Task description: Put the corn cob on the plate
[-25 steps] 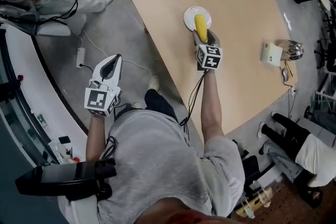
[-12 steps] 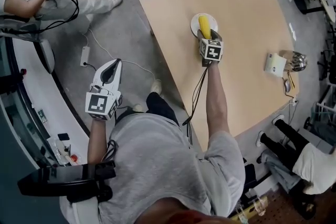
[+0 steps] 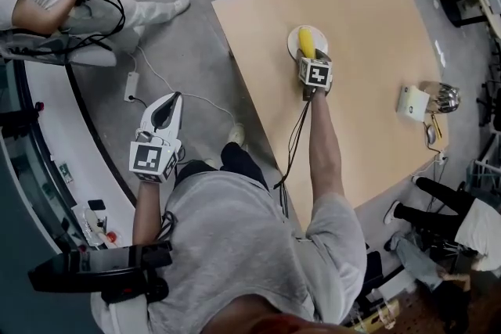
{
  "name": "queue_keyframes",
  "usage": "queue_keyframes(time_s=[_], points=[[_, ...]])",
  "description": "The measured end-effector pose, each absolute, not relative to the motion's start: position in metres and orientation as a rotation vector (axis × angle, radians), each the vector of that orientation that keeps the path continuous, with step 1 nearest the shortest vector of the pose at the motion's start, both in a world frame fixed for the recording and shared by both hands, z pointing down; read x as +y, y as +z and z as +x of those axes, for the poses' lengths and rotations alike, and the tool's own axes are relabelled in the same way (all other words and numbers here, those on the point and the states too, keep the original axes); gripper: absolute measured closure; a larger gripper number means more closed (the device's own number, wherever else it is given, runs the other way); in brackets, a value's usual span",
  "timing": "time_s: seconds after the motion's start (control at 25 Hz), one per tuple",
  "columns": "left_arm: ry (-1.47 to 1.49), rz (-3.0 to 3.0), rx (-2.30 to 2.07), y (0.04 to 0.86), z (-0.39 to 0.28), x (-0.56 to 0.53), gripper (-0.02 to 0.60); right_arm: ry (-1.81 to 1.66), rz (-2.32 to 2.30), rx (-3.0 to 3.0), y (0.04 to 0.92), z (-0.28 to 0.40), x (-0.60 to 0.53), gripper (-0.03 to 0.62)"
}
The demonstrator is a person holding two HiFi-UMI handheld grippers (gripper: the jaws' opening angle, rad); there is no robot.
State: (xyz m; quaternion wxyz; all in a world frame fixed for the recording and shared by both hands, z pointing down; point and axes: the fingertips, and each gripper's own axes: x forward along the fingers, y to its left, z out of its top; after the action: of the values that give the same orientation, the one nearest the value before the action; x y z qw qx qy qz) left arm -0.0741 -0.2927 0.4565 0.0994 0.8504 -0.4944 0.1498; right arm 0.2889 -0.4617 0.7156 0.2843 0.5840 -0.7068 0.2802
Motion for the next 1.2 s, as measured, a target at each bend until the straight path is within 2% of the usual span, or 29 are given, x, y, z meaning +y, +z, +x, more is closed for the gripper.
queue_keyframes(time_s=[0.72, 1.2], points=[[0.431, 2.528, -1.475, 0.450, -0.075, -0.293, 0.561, 0.810, 1.568, -1.821, 0.721, 0.293, -0.461, 0.344], [0.407, 2.539, -1.487, 0.443, -0.083, -0.279, 0.561, 0.696, 1.614, -1.876, 0.691, 0.293, -0.464, 0.341]])
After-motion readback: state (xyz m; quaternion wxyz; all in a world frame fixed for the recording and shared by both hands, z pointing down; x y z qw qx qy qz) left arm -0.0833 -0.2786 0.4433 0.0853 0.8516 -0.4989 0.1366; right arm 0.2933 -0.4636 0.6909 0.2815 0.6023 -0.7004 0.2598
